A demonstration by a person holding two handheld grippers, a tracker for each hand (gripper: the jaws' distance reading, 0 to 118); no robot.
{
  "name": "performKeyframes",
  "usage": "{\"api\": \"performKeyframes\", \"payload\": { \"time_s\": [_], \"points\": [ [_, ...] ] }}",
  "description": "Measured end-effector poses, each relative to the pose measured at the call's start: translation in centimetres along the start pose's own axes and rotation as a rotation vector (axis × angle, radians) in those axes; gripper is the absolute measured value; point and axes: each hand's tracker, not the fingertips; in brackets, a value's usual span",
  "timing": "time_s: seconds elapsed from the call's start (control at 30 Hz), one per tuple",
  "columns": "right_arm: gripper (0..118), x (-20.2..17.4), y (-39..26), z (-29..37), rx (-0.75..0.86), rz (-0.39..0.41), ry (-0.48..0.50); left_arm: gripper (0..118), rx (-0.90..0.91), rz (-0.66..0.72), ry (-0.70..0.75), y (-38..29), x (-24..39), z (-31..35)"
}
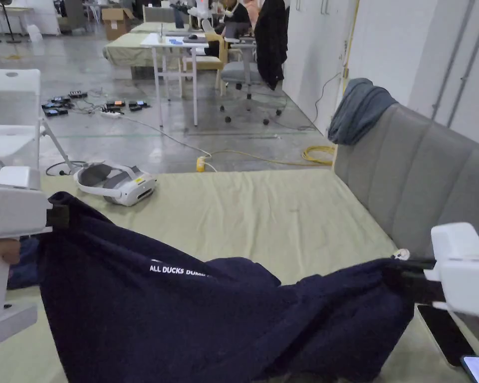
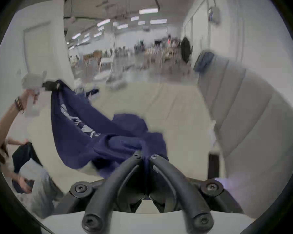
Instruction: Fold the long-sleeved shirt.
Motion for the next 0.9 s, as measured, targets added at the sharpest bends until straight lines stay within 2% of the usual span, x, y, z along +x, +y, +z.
{"api": "performKeyframes", "payload": {
  "time_s": [0.07, 0.17, 0.3, 0.43, 0.47, 0.6, 0.73, 0.9],
  "points": [
    [2, 1.8, 5.4, 0.2, 0.085, -0.012, -0.065, 9, 0.085, -0.027, 0.045, 3.8, 0.4, 1.0],
    [2, 3.6, 14.0, 0.5, 0.181, -0.016, -0.094, 9, 0.174, -0.011, 0.087, 9.7, 0.4, 2.0],
    [2, 3.4, 24.1, 1.2, 0.3, -0.011, -0.112, 9, 0.25, 0.023, 0.128, 16.8, 0.3, 3.1],
    [2, 3.3, 32.1, 2.0, 0.379, 0.05, -0.179, 9, 0.336, 0.028, 0.149, 23.0, 1.0, 4.6],
    [2, 3.0, 33.5, 2.3, 0.392, 0.061, -0.199, 9, 0.345, 0.026, 0.157, 24.3, 1.2, 4.8],
    [2, 3.2, 38.5, 2.3, 0.419, 0.014, -0.232, 9, 0.417, 0.045, 0.182, 29.4, 1.9, 5.9],
    [2, 4.0, 42.3, 1.2, 0.443, 0.004, -0.269, 9, 0.471, 0.069, 0.192, 33.2, 2.5, 6.7],
    [2, 3.8, 42.4, 0.4, 0.463, -0.048, -0.28, 9, 0.496, 0.051, 0.199, 34.2, 3.0, 6.4]
  ]
}}
